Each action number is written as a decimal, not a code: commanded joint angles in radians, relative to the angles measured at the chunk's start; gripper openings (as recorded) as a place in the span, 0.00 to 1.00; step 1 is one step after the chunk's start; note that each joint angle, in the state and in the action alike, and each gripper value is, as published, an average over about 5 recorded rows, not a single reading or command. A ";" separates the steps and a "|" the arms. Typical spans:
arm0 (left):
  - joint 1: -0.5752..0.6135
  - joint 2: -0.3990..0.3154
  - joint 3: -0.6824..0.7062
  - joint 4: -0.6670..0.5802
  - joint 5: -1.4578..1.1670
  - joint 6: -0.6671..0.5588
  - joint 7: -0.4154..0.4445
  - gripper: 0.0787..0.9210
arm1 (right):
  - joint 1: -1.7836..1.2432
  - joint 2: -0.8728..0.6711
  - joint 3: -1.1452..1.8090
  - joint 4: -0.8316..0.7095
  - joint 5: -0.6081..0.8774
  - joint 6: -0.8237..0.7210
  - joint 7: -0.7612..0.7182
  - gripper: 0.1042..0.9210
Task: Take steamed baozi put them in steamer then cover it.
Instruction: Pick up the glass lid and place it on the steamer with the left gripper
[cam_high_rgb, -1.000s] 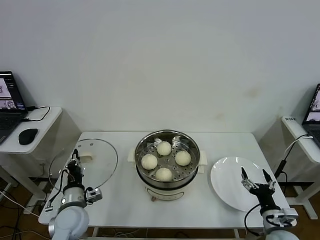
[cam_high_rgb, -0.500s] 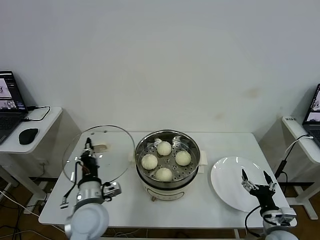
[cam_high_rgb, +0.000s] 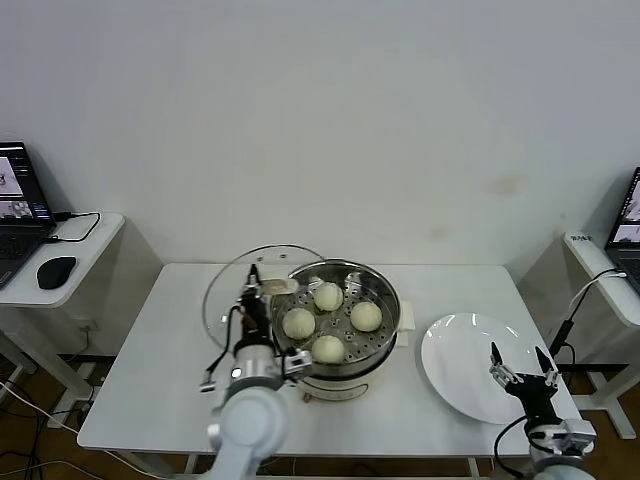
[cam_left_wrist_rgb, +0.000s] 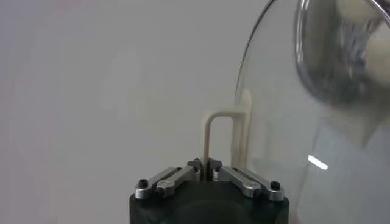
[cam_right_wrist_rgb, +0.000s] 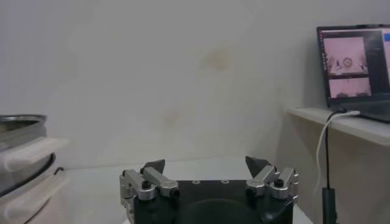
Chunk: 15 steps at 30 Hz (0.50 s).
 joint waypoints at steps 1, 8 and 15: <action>-0.107 -0.083 0.167 0.133 0.034 0.017 0.028 0.07 | 0.010 0.021 0.007 -0.006 -0.022 -0.001 0.001 0.88; -0.142 -0.085 0.206 0.172 0.013 0.027 0.029 0.07 | 0.010 0.025 0.007 -0.014 -0.033 0.002 0.000 0.88; -0.143 -0.087 0.215 0.203 0.030 0.031 0.026 0.07 | 0.023 0.036 0.002 -0.021 -0.044 0.001 -0.001 0.88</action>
